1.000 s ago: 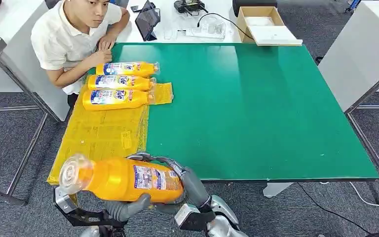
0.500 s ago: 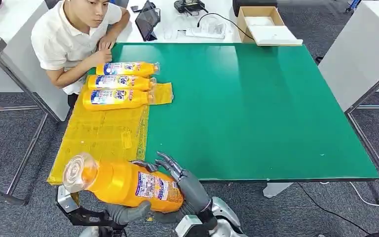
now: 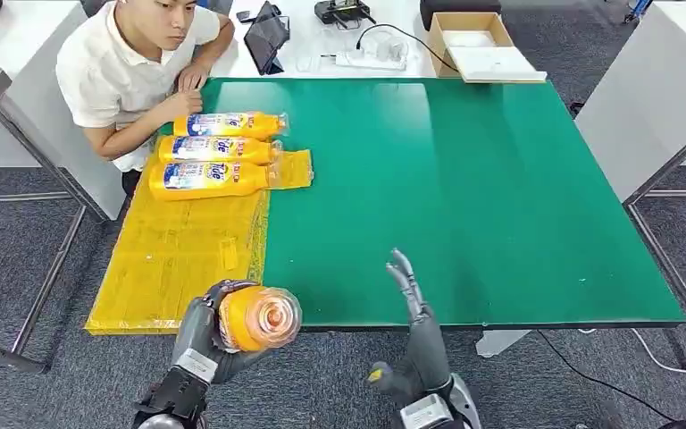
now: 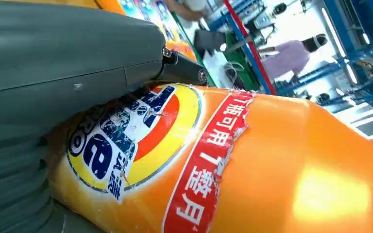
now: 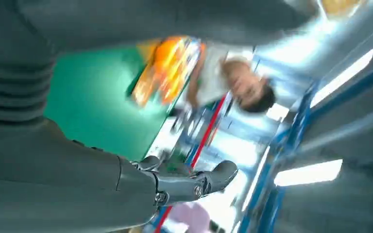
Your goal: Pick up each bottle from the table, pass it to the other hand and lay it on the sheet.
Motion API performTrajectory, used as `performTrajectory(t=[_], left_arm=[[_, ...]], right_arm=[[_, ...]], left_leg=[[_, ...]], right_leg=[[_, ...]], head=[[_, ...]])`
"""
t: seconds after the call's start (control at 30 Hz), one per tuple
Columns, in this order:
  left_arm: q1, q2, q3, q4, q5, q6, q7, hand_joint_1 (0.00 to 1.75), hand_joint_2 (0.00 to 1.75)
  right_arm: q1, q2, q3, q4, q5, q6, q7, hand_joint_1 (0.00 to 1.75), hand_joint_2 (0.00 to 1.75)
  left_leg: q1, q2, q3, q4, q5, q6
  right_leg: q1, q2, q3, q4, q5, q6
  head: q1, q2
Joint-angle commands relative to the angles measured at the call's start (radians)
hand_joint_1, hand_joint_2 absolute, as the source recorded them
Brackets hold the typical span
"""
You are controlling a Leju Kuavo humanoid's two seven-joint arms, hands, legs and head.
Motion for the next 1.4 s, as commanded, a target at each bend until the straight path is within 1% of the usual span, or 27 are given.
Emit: performTrajectory(t=[0.03,0.1,0.13,0.17,0.2,0.23,0.27,0.3,0.5,0.53,0.7,0.73,0.8,0.93,0.97,1.0,1.03,1.1,1.13,1.2,1.23,1.27,1.3,1.37,1.4], left_arm=[[0.005,0.025,0.04,-0.008,-0.078,0.069,0.033,1.75,1.75],[-0.013,0.041,0.035,0.011,-0.195,0.144,0.068,1.75,1.75],[-0.034,0.048,0.043,0.039,-0.327,0.214,0.098,1.75,1.75],[-0.067,0.045,0.047,0.074,-0.387,0.235,0.128,1.75,1.75],[-0.09,0.046,0.049,0.093,-0.39,0.231,0.138,1.75,1.75],[-0.102,0.044,0.051,0.107,-0.389,0.23,0.138,1.75,1.75],[-0.107,0.042,0.052,0.116,-0.389,0.23,0.137,1.75,1.75],[-0.107,0.042,0.052,0.116,-0.389,0.23,0.137,1.75,1.75],[-0.101,0.04,0.048,0.114,-0.389,0.231,0.136,1.75,1.75],[-0.101,0.04,0.048,0.114,-0.389,0.231,0.136,1.75,1.75],[-0.101,0.04,0.048,0.114,-0.389,0.231,0.136,1.75,1.75],[-0.101,0.04,0.048,0.114,-0.389,0.231,0.136,1.75,1.75],[-0.101,0.04,0.048,0.114,-0.389,0.231,0.136,1.75,1.75],[-0.101,0.04,0.048,0.114,-0.389,0.231,0.136,1.75,1.75],[-0.1,0.042,0.048,0.109,-0.392,0.229,0.141,1.75,1.75],[-0.11,0.047,0.045,0.12,-0.405,0.219,0.159,1.75,1.75],[-0.15,0.057,0.039,0.169,-0.457,0.195,0.216,1.75,1.75],[-0.245,0.06,0.021,0.29,-0.542,0.168,0.275,1.75,1.75],[-0.288,0.062,0.005,0.345,-0.612,0.172,0.298,1.75,1.75],[-0.378,0.05,-0.003,0.466,-0.68,0.179,0.343,1.75,1.75],[-0.432,0.041,0.007,0.547,-0.711,0.184,0.379,1.75,1.75],[-0.466,0.04,0.012,0.6,-0.721,0.182,0.392,1.75,1.75],[-0.504,0.039,0.019,0.664,-0.738,0.184,0.411,1.75,1.75],[-0.591,0.039,0.025,0.821,-0.76,0.177,0.422,1.75,1.75],[-0.617,0.03,0.055,0.873,-0.706,0.154,0.397,1.75,1.75]], right_arm=[[0.036,0.088,-0.223,-0.009,-0.063,-0.019,0.006,0.0,0.0],[0.034,0.1,-0.254,-0.006,-0.065,-0.003,-0.005,0.0,0.0],[0.031,0.106,-0.261,-0.004,-0.07,0.009,-0.008,0.0,0.0],[0.024,0.112,-0.26,0.003,-0.064,0.012,-0.01,0.0,0.0],[0.017,0.115,-0.256,0.01,-0.061,0.013,-0.009,0.0,0.0],[0.014,0.116,-0.254,0.015,-0.061,0.012,-0.008,0.0,0.0],[0.011,0.117,-0.253,0.018,-0.061,0.011,-0.008,0.0,0.0],[0.011,0.117,-0.253,0.018,-0.061,0.011,-0.008,0.0,0.0],[0.013,0.117,-0.252,0.018,-0.061,0.011,-0.008,0.0,0.0],[0.013,0.117,-0.252,0.018,-0.061,0.011,-0.008,0.0,0.0],[0.013,0.117,-0.252,0.018,-0.061,0.011,-0.008,0.0,0.0],[0.013,0.117,-0.252,0.018,-0.061,0.011,-0.008,0.0,0.0],[0.013,0.117,-0.252,0.018,-0.061,0.011,-0.008,0.0,0.0],[0.013,0.117,-0.252,0.018,-0.061,0.011,-0.008,0.0,0.0],[0.014,0.116,-0.251,0.015,-0.06,0.01,-0.008,0.0,0.0],[0.012,0.114,-0.248,0.019,-0.057,0.012,-0.007,0.0,0.0],[0.001,0.114,-0.244,0.034,-0.054,0.015,-0.004,0.0,0.0],[-0.022,0.116,-0.236,0.064,-0.04,0.01,-0.004,0.0,0.0],[-0.029,0.117,-0.233,0.074,-0.033,0.006,-0.004,0.0,0.0],[-0.045,0.122,-0.226,0.098,-0.03,0.003,-0.005,0.0,0.0],[-0.053,0.123,-0.219,0.115,-0.021,-0.001,0.0,0.0,0.0],[-0.058,0.126,-0.217,0.127,-0.021,-0.001,0.0,0.0,0.0],[-0.067,0.128,-0.213,0.145,-0.021,-0.001,0.002,0.0,0.0],[-0.08,0.131,-0.206,0.18,-0.023,-0.002,0.003,0.0,0.0],[-0.085,0.13,-0.203,0.194,-0.024,-0.003,0.004,0.0,0.0]], left_leg=[[0.001,0.0,0.003,-0.001,-0.001,-0.001],[0.001,0.001,0.005,-0.001,-0.002,-0.002],[0.001,0.001,0.003,-0.001,-0.001,-0.002],[0.001,0.001,0.006,-0.001,-0.002,-0.002],[0.001,-0.001,0.003,-0.001,0.0,-0.002],[0.001,-0.001,0.004,-0.001,-0.001,-0.002],[0.0,-0.001,0.002,-0.001,0.0,-0.001],[0.001,0.0,0.005,-0.001,-0.001,-0.002],[0.0,0.0,0.002,-0.001,0.0,-0.001],[0.001,0.001,0.005,-0.001,-0.001,-0.002],[0.001,0.0,0.002,-0.001,0.0,-0.001],[0.001,0.001,0.005,-0.001,-0.001,-0.002],[0.0,0.0,0.002,-0.001,0.0,-0.001],[0.001,0.001,0.004,-0.001,-0.001,-0.002],[0.0,0.001,0.003,-0.001,-0.001,-0.001],[0.001,0.001,0.005,-0.001,-0.002,-0.002],[0.001,0.001,0.004,-0.001,-0.001,-0.002],[0.001,0.0,0.002,-0.001,0.0,-0.001],[0.001,0.0,0.005,-0.002,-0.001,-0.002],[0.001,-0.002,0.006,-0.002,0.001,-0.002],[0.0,-0.002,0.002,-0.002,0.001,-0.001],[0.001,-0.005,0.004,-0.002,0.002,-0.002],[0.001,-0.003,0.004,-0.002,0.002,-0.002],[0.001,-0.003,0.003,-0.002,0.003,-0.002],[0.002,-0.003,0.005,-0.003,0.004,-0.002]], right_leg=[[0.001,-0.001,0.003,0.0,-0.001,-0.002],[0.001,-0.001,0.005,0.0,-0.002,-0.003],[0.001,-0.001,0.003,-0.001,-0.001,-0.002],[0.001,-0.002,0.006,-0.001,-0.002,-0.003],[0.001,-0.002,0.003,0.0,-0.001,-0.002],[0.002,-0.003,0.005,-0.001,-0.002,-0.003],[0.001,-0.002,0.002,-0.001,-0.001,-0.002],[0.001,-0.002,0.005,-0.001,-0.002,-0.003],[0.0,-0.001,0.002,-0.001,0.0,-0.001],[0.001,-0.001,0.005,-0.001,-0.001,-0.002],[0.001,-0.001,0.003,-0.001,-0.001,-0.001],[0.001,-0.001,0.005,-0.001,-0.001,-0.002],[0.0,-0.001,0.002,0.0,-0.001,-0.001],[0.001,-0.001,0.004,-0.001,-0.001,-0.002],[0.001,-0.001,0.003,-0.001,-0.001,-0.002],[0.002,-0.001,0.005,-0.001,-0.002,-0.002],[0.001,-0.001,0.004,-0.001,-0.001,-0.002],[0.001,-0.002,0.002,-0.001,0.0,-0.001],[0.002,-0.002,0.005,-0.002,-0.001,-0.002],[0.002,-0.004,0.006,-0.002,-0.001,-0.003],[0.0,-0.003,0.003,-0.001,0.0,-0.001],[0.001,-0.006,0.006,-0.002,0.0,-0.002],[0.002,-0.004,0.005,-0.002,0.0,-0.002],[0.001,-0.005,0.004,-0.002,0.001,-0.002],[0.002,-0.005,0.006,-0.003,0.001,-0.003]], head=[[0.0,0.0],[0.0,0.0],[0.0,0.0],[0.0,0.0],[0.0,0.0],[0.0,0.0],[0.0,0.0],[0.0,0.0],[0.0,0.0],[0.0,0.0],[0.0,0.0],[0.0,0.0],[0.0,0.0],[0.0,0.0],[0.0,0.0],[0.0,0.0],[0.0,0.0],[0.0,0.0],[0.0,0.0],[0.0,0.0],[0.0,0.0],[0.0,0.0],[0.0,0.0],[0.0,0.0],[0.0,0.0]])
